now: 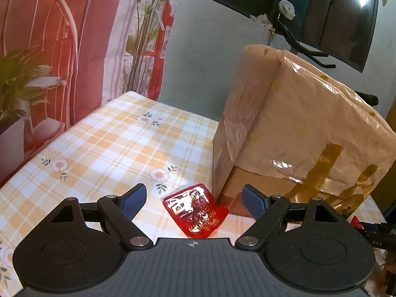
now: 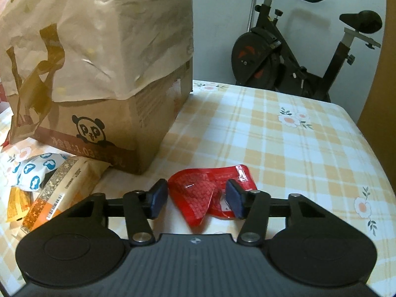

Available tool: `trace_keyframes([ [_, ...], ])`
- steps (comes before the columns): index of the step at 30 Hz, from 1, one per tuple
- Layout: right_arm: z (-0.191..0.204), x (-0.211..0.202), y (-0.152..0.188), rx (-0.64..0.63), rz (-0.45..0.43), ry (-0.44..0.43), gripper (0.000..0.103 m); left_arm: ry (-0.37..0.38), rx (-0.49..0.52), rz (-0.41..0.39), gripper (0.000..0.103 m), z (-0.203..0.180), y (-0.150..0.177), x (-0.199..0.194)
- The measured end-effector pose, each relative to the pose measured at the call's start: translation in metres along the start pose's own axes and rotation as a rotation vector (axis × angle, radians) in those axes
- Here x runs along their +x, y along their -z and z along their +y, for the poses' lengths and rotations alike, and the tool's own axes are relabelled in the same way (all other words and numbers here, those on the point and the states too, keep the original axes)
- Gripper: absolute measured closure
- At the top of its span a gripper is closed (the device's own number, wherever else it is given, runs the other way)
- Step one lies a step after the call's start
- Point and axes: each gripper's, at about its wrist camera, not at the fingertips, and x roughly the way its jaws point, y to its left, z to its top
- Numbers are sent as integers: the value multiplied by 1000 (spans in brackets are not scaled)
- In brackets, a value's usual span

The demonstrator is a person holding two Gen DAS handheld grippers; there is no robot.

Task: Organize snacks
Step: 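Grasp the red jelly pack with the right tool while the left tool moves to the blue-white pack, then grasp the blue-white pack with the left tool while the right tool holds the red pack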

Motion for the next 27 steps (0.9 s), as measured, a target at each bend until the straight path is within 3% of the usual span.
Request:
trace_keyframes([
  [4, 8, -15, 0, 13, -5, -39, 56, -3, 12, 21, 17, -1, 6, 2],
  [9, 19, -31, 10, 90, -49, -60, 56, -4, 28, 77, 17, -7, 19, 10],
  [14, 35, -38, 21, 64, -78, -62, 56, 30, 45, 120, 17, -23, 32, 15],
  [23, 35, -40, 27, 67, -105, -75, 56, 228, 37, 209, 21, -89, 46, 32],
  [27, 33, -39, 27, 73, -110, -80, 56, 253, 40, 245, 21, -118, 47, 43],
])
